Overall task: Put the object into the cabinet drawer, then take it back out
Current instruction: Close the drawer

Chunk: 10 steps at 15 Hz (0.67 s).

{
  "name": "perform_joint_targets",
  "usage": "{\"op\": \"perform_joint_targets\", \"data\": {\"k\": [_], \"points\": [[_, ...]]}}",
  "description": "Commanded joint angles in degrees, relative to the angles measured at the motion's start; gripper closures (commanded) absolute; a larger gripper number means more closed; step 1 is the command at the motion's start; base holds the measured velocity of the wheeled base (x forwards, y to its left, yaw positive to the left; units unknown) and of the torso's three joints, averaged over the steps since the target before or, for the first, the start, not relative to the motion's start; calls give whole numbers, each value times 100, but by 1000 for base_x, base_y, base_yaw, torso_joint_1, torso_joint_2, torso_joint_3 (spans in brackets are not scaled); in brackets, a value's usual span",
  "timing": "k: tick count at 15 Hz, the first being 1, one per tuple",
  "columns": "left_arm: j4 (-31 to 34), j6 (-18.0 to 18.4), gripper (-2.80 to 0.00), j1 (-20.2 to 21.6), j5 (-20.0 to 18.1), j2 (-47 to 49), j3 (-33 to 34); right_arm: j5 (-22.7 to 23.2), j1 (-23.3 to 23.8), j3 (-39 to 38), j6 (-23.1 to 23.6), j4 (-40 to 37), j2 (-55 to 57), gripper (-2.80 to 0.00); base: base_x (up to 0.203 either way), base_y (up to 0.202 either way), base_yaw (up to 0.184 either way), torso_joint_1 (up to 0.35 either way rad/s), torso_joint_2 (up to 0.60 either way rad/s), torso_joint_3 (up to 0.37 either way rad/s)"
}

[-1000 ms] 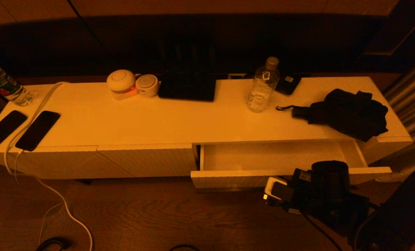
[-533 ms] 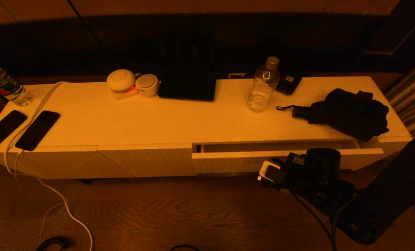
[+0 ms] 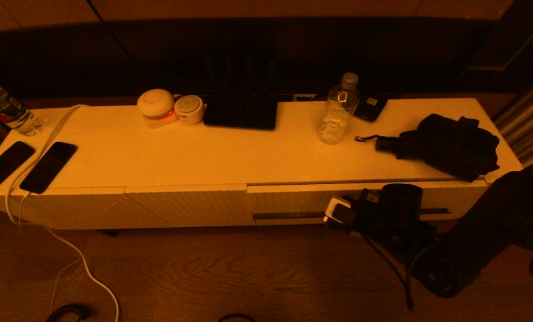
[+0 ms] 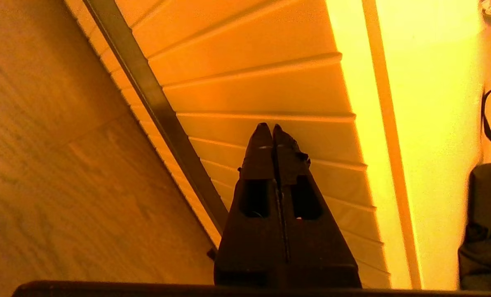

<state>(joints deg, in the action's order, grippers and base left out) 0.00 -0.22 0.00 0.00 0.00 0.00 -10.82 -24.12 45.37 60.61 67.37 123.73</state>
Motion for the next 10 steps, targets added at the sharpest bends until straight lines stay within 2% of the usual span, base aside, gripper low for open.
{"op": "perform_joint_targets", "data": {"k": [1, 7, 10], "points": [[0, -4, 0, 0, 0, 0, 0, -17, 41, 124, 30, 57, 118, 0, 0, 0, 0, 0, 0, 0], [0, -4, 0, 0, 0, 0, 0, -52, 118, 230, 41, 15, -99, 0, 0, 0, 0, 0, 0, 0], [0, -4, 0, 0, 0, 0, 0, -74, 112, -29, 20, -460, -985, 0, 0, 0, 0, 0, 0, 0]]}}
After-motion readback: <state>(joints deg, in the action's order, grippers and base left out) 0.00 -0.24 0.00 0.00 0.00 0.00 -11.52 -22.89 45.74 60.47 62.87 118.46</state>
